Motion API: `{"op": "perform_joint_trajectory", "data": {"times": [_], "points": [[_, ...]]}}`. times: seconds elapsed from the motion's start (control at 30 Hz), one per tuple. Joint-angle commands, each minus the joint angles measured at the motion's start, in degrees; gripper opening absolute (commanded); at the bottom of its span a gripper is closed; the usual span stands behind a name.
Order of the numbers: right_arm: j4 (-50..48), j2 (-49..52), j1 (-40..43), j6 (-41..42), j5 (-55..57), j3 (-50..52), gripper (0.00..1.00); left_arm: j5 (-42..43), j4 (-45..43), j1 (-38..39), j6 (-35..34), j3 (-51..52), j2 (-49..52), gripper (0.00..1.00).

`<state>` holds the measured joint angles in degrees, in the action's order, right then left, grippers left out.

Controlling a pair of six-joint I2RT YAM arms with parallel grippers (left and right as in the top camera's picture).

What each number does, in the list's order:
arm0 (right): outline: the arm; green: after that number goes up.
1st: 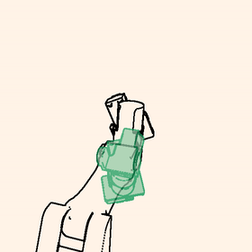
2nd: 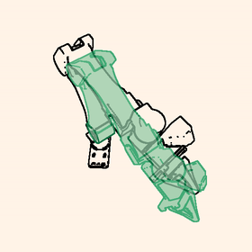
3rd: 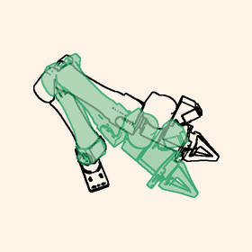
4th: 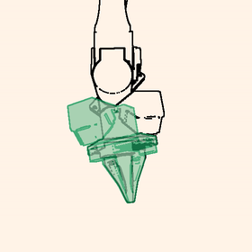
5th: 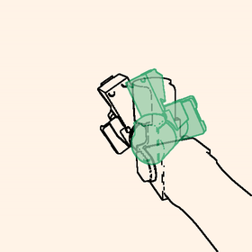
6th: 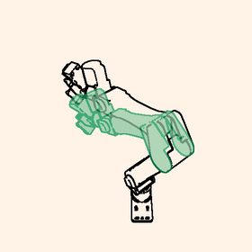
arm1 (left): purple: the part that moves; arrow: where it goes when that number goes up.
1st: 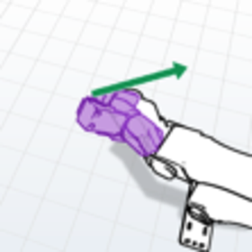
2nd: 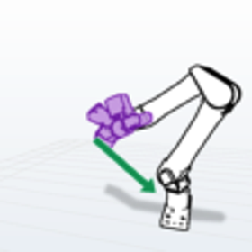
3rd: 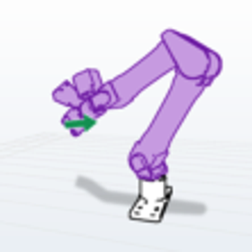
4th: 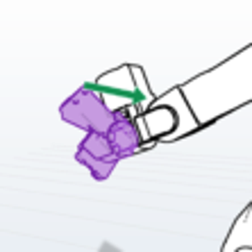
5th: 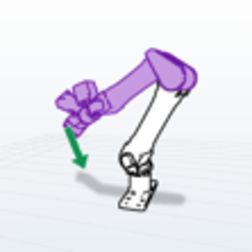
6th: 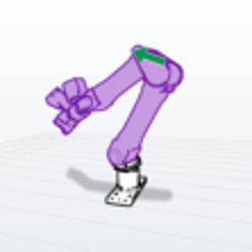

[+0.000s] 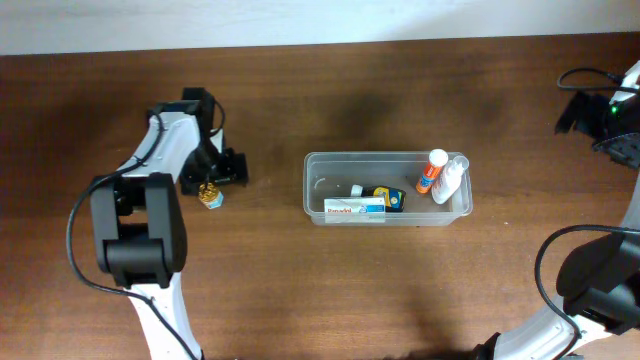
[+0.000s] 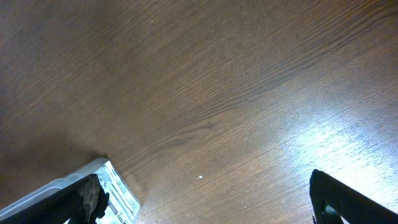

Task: Pack container
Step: 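Lower left gripper onto the small jar and grasp it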

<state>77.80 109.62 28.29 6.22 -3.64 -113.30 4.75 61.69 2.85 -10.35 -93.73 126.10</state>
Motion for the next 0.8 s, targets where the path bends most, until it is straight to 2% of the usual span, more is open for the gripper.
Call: {"op": "perform_joint_trajectory", "data": {"times": [0.0, 0.1, 0.33, 0.6, 0.73, 0.77], "points": [[0.0, -0.2, -0.2, 0.3, 0.7, 0.3, 0.98, 2.0, 2.0, 0.8, 0.5, 0.5, -0.1, 0.93], [0.0, -0.2, -0.2, 0.3, 0.7, 0.3, 0.98, -1.2, 4.3, -0.1, 0.4, 0.5, -0.1, 0.93], [0.0, -0.2, -0.2, 0.3, 0.7, 0.3, 0.98, -2.8, 7.6, -1.8, 0.2, 0.5, -0.1, 0.93], [0.0, -0.2, -0.2, 0.3, 0.7, 0.3, 0.98, -3.7, 6.0, -1.7, 0.2, 0.5, -0.1, 0.93], [0.0, -0.2, -0.2, 0.3, 0.7, 0.3, 0.98, -3.7, 6.7, -1.7, 0.2, 0.5, -0.1, 0.89], [0.0, -0.2, -0.2, 0.3, 0.7, 0.3, 0.98, -3.7, 6.8, -1.7, 0.2, 0.5, -0.1, 0.84]]}}
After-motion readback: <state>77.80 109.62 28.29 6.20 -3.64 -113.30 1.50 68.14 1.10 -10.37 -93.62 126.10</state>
